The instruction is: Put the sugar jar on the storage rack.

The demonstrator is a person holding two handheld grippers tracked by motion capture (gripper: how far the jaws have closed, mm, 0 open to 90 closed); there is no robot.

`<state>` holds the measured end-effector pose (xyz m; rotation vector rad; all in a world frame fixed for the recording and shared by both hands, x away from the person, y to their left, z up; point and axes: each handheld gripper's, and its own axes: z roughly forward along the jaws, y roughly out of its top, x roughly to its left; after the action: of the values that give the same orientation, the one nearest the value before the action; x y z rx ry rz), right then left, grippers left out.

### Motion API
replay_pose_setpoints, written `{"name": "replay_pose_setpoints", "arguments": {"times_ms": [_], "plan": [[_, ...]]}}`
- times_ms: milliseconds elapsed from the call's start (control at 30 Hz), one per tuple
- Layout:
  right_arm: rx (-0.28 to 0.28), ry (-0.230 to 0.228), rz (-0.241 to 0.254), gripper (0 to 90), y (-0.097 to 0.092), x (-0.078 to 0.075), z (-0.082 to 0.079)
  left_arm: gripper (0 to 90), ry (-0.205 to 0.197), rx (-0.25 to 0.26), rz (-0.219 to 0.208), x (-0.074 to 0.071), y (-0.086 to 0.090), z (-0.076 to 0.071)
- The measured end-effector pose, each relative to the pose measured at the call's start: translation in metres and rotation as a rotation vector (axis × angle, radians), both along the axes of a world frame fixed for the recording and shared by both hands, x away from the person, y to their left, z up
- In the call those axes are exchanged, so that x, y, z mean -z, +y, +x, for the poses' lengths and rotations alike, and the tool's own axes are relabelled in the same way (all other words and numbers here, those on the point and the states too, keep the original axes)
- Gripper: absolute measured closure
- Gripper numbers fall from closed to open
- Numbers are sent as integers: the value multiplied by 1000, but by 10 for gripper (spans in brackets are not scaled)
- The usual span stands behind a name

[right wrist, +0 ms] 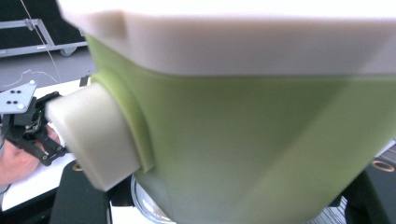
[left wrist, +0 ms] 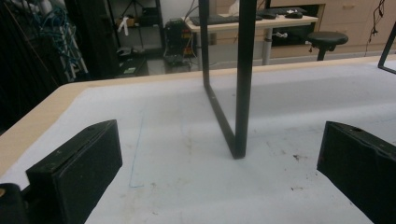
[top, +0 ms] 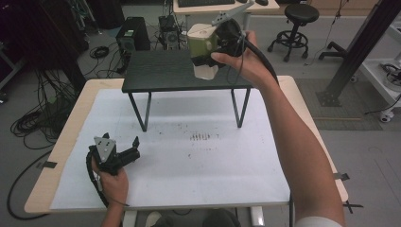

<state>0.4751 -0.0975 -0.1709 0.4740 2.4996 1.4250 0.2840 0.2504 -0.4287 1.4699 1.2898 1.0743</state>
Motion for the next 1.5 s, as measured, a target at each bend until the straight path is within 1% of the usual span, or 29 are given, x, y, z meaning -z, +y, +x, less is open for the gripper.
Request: {"name": "replay_pose_setpoints", "arguments": {"times_ms": [267,433,633,733,867,1000,1167,1333,1500], "plan": [[15,11,0,297,9,7,11,2,4,-2,5,0,-1,1],[27,17,-9,298,10,11,16,2,11,1,20,0,-2,1],[45,23,-14,297,12,16,22,2,13,-1,23,0,-3,1],[49,27,-6,298,13,20,25,2,11,-1,23,0,-3,1],[53,28,-16,297,16,25,28,2,14,-1,28,1,-4,1],[52,29,-9,297,18,28,29,2,14,-2,27,1,-5,2],[70,27,-13,297,18,32,32,2,16,-1,31,1,-5,2],[80,31,-6,298,17,38,33,2,18,-1,29,1,-5,2],[87,37,32,298,15,46,33,2,15,2,31,1,-5,1]]}}
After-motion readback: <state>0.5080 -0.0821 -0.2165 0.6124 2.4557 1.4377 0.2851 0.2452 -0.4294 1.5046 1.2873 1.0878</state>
